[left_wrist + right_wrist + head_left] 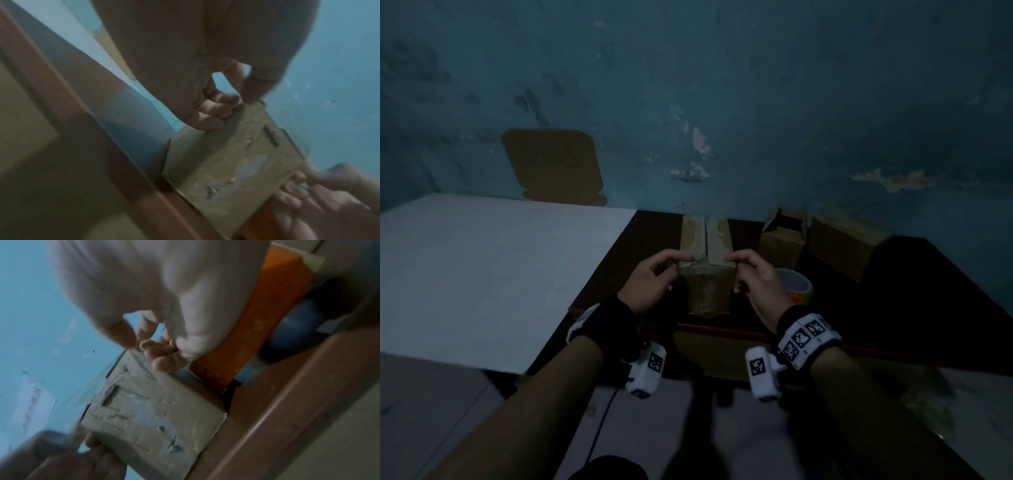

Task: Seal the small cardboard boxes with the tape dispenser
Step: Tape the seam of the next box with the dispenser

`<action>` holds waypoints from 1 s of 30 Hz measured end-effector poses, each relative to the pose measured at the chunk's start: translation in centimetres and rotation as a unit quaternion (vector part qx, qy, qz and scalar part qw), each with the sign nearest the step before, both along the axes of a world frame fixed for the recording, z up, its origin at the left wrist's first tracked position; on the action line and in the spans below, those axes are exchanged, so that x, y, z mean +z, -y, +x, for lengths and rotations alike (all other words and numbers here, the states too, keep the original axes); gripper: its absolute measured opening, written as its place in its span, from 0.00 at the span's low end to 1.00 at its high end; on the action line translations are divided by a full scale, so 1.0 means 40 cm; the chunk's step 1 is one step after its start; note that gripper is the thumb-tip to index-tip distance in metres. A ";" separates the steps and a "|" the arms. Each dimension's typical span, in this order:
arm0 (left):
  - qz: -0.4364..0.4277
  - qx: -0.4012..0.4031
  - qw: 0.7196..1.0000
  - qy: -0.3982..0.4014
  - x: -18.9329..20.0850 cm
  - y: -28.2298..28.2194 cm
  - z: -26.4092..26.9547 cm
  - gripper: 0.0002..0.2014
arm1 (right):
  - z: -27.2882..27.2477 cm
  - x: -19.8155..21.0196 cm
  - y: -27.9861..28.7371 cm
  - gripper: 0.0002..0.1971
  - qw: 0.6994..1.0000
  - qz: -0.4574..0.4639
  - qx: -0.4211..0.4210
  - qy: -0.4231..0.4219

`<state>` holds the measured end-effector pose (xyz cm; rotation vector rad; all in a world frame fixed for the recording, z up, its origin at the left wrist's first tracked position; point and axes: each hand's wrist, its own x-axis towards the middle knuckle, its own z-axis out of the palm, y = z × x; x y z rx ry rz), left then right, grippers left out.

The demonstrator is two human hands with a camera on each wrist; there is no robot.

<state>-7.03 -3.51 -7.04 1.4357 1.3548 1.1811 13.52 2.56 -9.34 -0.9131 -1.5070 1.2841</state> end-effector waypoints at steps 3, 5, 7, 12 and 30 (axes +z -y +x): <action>0.005 -0.024 1.000 -0.013 -0.012 -0.008 -0.017 0.12 | 0.001 -0.011 -0.006 0.16 1.000 0.010 0.009 0.006; 0.001 -0.032 0.999 -0.013 -0.018 -0.014 -0.027 0.13 | 0.002 -0.015 -0.010 0.14 1.000 0.015 0.009 0.002; -0.002 -0.042 0.999 -0.017 -0.019 -0.018 -0.034 0.12 | 0.004 -0.015 -0.012 0.12 1.000 0.017 0.010 -0.003; 0.014 -0.048 0.998 -0.031 -0.019 -0.025 -0.042 0.11 | 0.012 -0.007 -0.014 0.09 0.999 0.017 0.027 0.003; 0.093 -0.014 0.992 -0.082 -0.041 -0.032 -0.016 0.10 | 0.005 -0.025 -0.020 0.15 0.989 0.133 -0.005 0.070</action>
